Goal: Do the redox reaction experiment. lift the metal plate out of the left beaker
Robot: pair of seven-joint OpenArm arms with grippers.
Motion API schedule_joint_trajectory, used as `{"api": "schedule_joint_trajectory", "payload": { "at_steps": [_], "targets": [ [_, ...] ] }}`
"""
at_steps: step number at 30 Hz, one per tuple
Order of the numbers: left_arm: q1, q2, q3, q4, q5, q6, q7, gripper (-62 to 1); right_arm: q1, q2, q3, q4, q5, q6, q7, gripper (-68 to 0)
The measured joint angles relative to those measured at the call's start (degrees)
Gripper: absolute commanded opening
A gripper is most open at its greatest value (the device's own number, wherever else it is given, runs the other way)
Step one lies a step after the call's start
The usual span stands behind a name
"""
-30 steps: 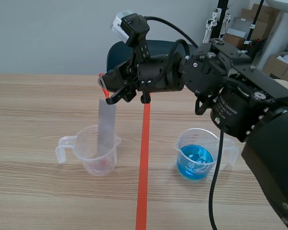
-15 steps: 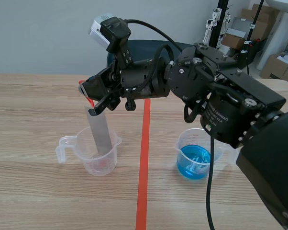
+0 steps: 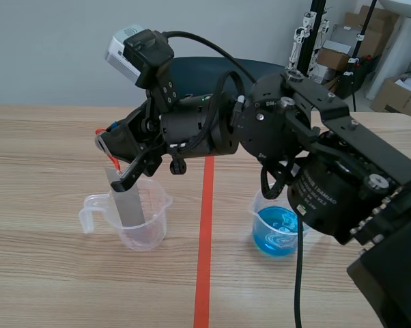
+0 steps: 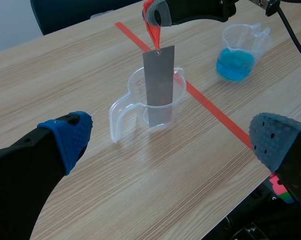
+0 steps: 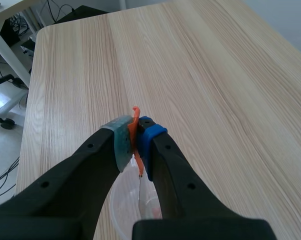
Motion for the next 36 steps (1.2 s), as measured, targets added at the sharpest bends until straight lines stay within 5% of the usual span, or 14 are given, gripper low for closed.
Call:
{"api": "schedule_joint_trajectory", "payload": {
  "at_steps": [16,36],
  "targets": [
    [0.0,0.0,0.0,0.0,0.0,0.0,0.0,1.4,0.0,0.8,0.0,0.4,-0.1,0.0,0.0,-67.3],
    [0.0,0.0,0.0,0.0,0.0,0.0,0.0,1.4,0.0,0.9,0.7,16.7,0.0,-0.2,-3.1,-67.3]
  ]
}}
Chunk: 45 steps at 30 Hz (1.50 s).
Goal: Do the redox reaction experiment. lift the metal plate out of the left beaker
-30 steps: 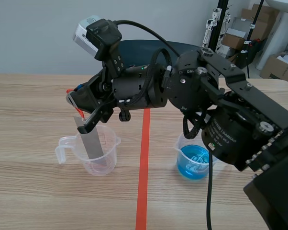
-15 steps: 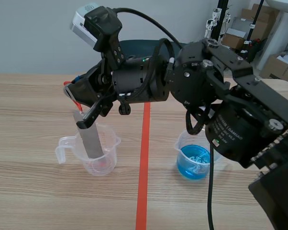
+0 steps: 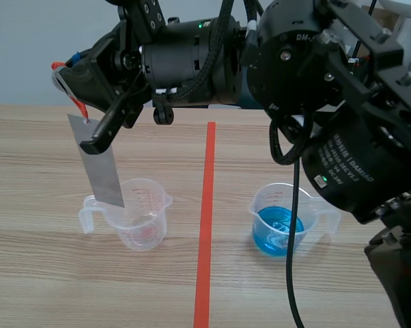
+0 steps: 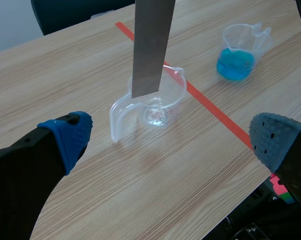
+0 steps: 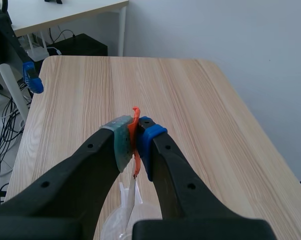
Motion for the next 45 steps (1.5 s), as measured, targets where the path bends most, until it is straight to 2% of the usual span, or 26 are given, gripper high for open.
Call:
{"api": "schedule_joint_trajectory", "payload": {
  "at_steps": [4,6,8,11,18,27,34,45],
  "targets": [
    [0.0,0.0,0.0,0.0,0.0,0.0,0.0,1.4,0.0,2.1,1.1,1.4,2.6,-0.7,-0.2,-67.3],
    [0.0,0.0,0.0,0.0,0.0,0.0,0.0,1.4,0.0,3.1,1.1,2.3,3.0,-3.3,-0.9,-67.4],
    [0.0,0.0,0.0,0.0,0.0,0.0,0.0,1.4,0.0,3.8,1.2,3.3,3.0,-4.2,-1.6,-67.3],
    [0.0,0.0,0.0,0.0,0.0,0.0,0.0,1.4,0.0,4.0,1.2,4.0,4.7,-6.9,-2.1,-67.3],
    [0.0,0.0,0.0,0.0,0.0,0.0,0.0,1.4,0.2,4.0,1.2,4.0,10.3,-9.7,-7.0,-67.3],
    [0.0,0.0,0.0,0.0,0.0,0.0,0.0,1.4,0.2,4.0,1.2,4.1,10.7,-10.5,-9.2,-67.3],
    [0.0,0.0,0.0,0.0,0.0,0.0,0.0,1.4,0.7,4.0,1.2,8.2,10.7,-12.4,-10.0,-67.4],
    [0.0,0.0,0.0,0.0,0.0,0.0,0.0,1.4,1.3,4.0,3.3,9.2,12.5,-12.4,-12.1,-67.4]
  ]
}}
